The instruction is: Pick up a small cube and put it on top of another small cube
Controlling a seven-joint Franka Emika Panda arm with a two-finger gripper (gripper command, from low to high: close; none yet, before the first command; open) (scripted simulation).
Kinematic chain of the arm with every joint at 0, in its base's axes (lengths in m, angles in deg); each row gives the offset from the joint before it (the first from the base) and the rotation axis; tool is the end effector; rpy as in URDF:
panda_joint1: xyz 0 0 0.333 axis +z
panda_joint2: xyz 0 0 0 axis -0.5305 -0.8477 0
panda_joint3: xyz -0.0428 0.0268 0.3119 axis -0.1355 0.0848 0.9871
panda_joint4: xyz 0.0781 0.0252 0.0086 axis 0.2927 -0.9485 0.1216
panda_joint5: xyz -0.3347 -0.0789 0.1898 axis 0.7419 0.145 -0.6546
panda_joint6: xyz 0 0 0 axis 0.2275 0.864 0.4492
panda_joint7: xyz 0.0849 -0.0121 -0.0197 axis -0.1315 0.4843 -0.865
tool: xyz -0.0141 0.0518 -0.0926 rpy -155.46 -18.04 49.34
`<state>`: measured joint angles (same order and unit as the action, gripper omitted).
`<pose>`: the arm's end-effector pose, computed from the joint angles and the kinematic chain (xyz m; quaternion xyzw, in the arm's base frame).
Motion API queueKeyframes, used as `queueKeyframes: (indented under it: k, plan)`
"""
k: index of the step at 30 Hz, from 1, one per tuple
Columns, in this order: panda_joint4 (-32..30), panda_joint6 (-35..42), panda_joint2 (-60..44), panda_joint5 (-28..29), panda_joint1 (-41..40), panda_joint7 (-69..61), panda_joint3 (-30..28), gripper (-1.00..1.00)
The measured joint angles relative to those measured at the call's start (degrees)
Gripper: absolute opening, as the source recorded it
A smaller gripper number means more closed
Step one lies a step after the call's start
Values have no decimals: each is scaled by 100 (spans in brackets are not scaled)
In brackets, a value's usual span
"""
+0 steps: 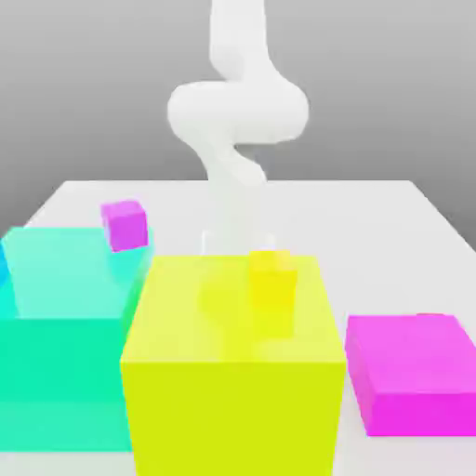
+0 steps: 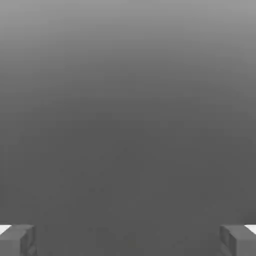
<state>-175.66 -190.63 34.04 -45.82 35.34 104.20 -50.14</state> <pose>0.3644 0.0160 0.6874 -0.8808 0.2942 -0.3443 0.1383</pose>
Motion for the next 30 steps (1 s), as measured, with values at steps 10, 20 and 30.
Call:
queueKeyframes:
  k: [10, 20, 30]
  plan:
    - [-463, -598, -1046, -27, 1385, -2493, -286, 0]
    - [-916, -1184, -2077, -145, 2640, -5010, -480, 0]
    - [-1369, -1766, -3114, -341, 3684, -7584, -450, 0]
